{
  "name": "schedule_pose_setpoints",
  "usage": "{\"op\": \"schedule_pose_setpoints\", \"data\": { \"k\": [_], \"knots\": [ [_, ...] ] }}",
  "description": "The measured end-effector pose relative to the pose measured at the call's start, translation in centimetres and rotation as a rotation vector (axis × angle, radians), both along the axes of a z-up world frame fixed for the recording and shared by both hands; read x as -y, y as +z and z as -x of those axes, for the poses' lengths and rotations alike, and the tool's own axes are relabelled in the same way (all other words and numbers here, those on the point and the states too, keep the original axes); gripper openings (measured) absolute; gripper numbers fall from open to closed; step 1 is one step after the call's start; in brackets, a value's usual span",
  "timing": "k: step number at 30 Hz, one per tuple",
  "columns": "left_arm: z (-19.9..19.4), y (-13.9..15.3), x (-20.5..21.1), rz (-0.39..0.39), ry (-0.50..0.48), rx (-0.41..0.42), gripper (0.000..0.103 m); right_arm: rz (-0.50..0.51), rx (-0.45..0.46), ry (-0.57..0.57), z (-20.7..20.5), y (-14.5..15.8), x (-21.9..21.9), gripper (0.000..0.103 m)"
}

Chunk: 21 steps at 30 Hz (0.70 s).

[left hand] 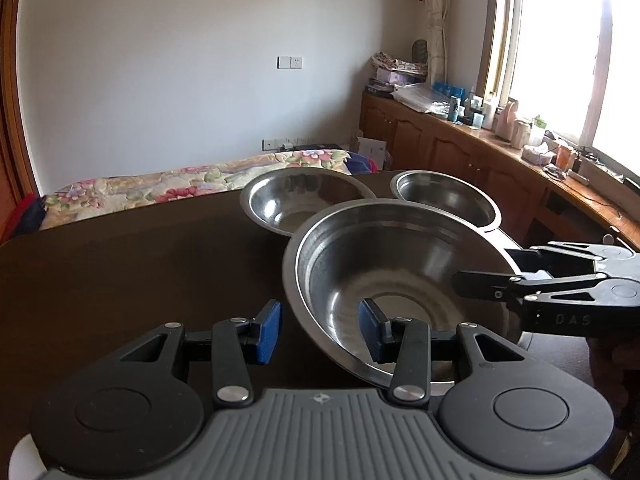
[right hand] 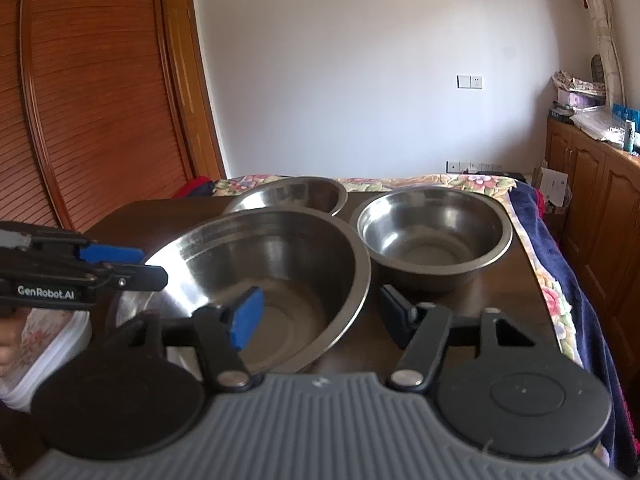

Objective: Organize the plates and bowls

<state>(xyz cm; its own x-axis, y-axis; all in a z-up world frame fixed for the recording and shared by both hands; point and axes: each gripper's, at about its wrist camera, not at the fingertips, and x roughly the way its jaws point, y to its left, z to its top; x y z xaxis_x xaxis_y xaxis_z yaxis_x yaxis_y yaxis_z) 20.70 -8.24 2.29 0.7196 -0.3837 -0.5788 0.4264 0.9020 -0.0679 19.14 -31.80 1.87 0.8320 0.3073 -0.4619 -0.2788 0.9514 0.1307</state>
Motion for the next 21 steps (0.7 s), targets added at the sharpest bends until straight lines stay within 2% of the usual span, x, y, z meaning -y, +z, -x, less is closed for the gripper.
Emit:
{"op": "schedule_pose_setpoints", "data": {
  "k": [11,21],
  "knots": [
    [1.5,0.4,0.2,0.000,0.001,0.023,0.065,-0.012,0.004,-0.011,0.7,-0.2,0.0,0.035],
    [6.2,1.2,-0.6,0.034,0.009,0.103,0.065,-0.046,0.074,-0.029,4.1,0.4,0.3,0.033]
  ]
}}
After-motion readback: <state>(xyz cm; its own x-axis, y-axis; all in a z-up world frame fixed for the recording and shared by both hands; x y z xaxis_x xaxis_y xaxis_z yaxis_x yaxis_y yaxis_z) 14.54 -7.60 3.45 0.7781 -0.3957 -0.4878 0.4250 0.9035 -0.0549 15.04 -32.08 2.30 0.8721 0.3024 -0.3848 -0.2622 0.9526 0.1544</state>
